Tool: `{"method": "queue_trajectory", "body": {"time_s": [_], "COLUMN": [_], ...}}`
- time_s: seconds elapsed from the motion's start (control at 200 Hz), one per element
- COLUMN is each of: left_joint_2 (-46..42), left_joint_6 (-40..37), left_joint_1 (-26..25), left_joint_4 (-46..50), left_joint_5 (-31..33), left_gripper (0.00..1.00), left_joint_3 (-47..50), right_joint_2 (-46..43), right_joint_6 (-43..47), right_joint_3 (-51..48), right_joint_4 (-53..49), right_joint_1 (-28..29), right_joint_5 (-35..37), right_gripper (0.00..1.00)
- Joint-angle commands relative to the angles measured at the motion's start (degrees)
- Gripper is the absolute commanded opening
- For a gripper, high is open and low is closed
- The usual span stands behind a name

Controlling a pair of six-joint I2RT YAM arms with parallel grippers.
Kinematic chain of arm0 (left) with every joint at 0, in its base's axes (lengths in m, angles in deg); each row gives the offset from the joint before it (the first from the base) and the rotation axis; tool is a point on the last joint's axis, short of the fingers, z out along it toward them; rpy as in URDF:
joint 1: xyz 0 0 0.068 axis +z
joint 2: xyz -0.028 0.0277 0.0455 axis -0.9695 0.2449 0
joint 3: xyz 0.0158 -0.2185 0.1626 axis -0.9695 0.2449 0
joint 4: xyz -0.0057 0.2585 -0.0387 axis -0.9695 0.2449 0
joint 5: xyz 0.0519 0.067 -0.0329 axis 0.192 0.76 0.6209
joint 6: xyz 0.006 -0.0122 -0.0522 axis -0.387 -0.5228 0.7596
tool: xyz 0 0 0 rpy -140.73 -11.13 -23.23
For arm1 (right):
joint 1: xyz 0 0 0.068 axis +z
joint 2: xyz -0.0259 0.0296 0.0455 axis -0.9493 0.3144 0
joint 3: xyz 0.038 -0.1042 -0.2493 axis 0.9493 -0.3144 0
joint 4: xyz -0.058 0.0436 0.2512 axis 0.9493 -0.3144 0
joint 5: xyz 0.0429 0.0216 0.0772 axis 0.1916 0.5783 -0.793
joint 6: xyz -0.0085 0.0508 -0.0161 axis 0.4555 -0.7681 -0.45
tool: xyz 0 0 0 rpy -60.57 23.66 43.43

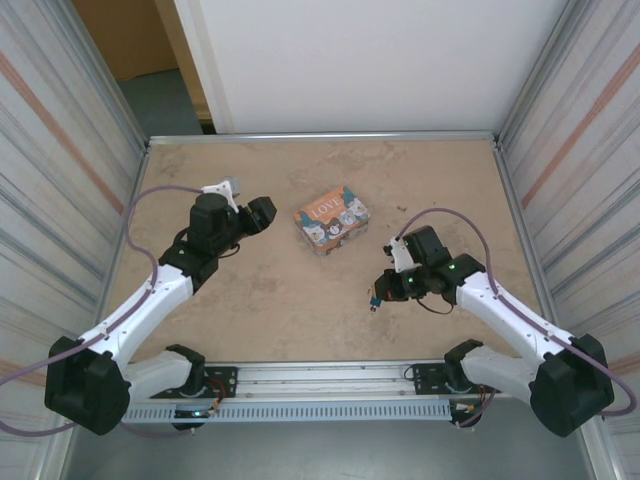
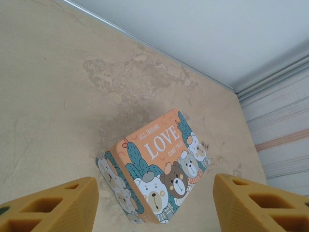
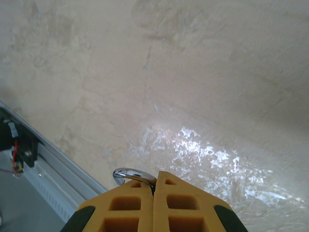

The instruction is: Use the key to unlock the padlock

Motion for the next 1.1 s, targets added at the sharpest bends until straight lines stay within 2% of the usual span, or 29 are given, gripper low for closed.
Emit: {"method": "queue_trajectory", "body": {"time_s": [0.0, 0.436, 1.092], "left_joint_2": [-1.2, -1.1, -0.6], "left_joint_6": [-0.4, -0.1, 0.3], "left_joint_1": [0.5, 0.7, 1.0], "left_joint_4": [0.1, -0.1, -0.5], "left_joint_5": [1.3, 1.0, 0.3], "left_gripper": [0.64, 0.65, 0.65], "left_joint_3": [0.4, 0.6, 0.8], "right_joint_2": [1.8, 12.0, 20.9], "right_joint_6": [1.1, -0.2, -1.3], "right_joint_3": [2.0, 2.1, 1.9], "right_joint_4": [-2.0, 5.4, 12.1], "right_joint_1": [2.3, 7.7, 8.1], "right_joint_5": [1.6, 1.0, -0.3], "right_gripper": [0.0, 0.0, 0.0]}}
